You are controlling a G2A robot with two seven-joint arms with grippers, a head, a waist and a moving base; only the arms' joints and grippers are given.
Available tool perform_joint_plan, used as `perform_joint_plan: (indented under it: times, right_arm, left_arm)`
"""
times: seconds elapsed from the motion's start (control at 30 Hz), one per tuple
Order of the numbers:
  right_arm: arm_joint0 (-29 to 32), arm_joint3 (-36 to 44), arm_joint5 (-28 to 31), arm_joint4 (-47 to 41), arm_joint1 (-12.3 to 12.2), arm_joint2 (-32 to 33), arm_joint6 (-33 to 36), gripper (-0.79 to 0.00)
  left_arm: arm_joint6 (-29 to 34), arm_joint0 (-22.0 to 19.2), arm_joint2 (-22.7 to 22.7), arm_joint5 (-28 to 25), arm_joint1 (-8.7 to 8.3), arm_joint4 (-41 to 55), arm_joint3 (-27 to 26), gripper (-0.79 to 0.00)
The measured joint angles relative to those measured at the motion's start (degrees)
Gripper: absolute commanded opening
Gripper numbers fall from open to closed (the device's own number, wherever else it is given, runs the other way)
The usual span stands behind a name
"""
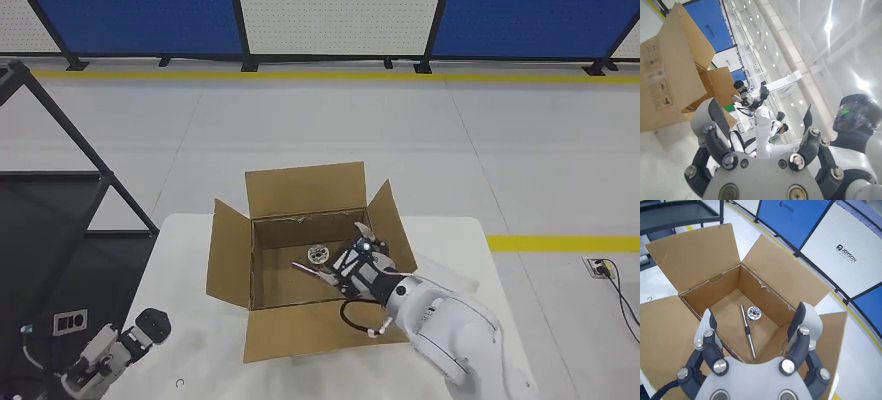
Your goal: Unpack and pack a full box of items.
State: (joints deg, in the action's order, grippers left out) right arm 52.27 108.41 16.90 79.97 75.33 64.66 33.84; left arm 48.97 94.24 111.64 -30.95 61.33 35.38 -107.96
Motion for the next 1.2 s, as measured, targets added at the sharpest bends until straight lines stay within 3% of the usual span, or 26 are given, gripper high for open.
perform_joint_plan:
  times: [0.13, 0.3, 0.43, 0.77, 0.87, 1.03, 1.2]
  right_arm:
    - [6.1, 5.9, -0.7, 1.5, -0.8, 4.0, -4.4, 0.000]
    - [11.7, 10.4, -5.1, 3.5, -1.2, 7.5, -6.2, 0.000]
    - [13.5, 11.3, -9.9, 5.1, -1.1, 8.2, -4.4, 0.000]
    - [13.4, 11.3, -9.6, 5.1, -1.1, 8.2, -4.5, 0.000]
    - [13.5, 11.3, -9.6, 5.0, -1.1, 8.2, -4.6, 0.000]
    - [14.8, 11.0, -9.0, 3.4, -1.2, 9.4, -7.1, 0.000]
    - [16.0, 11.6, -8.9, 2.7, -1.3, 10.6, -7.6, 0.000]
  left_arm:
    - [-2.5, -1.3, 0.5, -9.3, 0.09, -16.0, 0.3, 0.000]
    - [-7.5, -3.8, -0.6, -13.2, 0.30, -31.8, 1.2, 0.000]
    - [-11.1, -4.2, -1.0, -12.8, 0.48, -35.3, 1.5, 0.000]
    - [-10.7, -4.2, -1.5, -12.5, 0.49, -34.5, 1.3, 0.000]
    - [-12.0, -5.4, -0.9, -9.8, 0.38, -33.9, 0.3, 0.000]
    - [-19.2, -6.0, -3.7, -4.0, 0.86, -51.6, -1.6, 0.000]
    - [-21.6, -7.4, -7.2, -0.7, 0.97, -62.3, -1.8, 0.000]
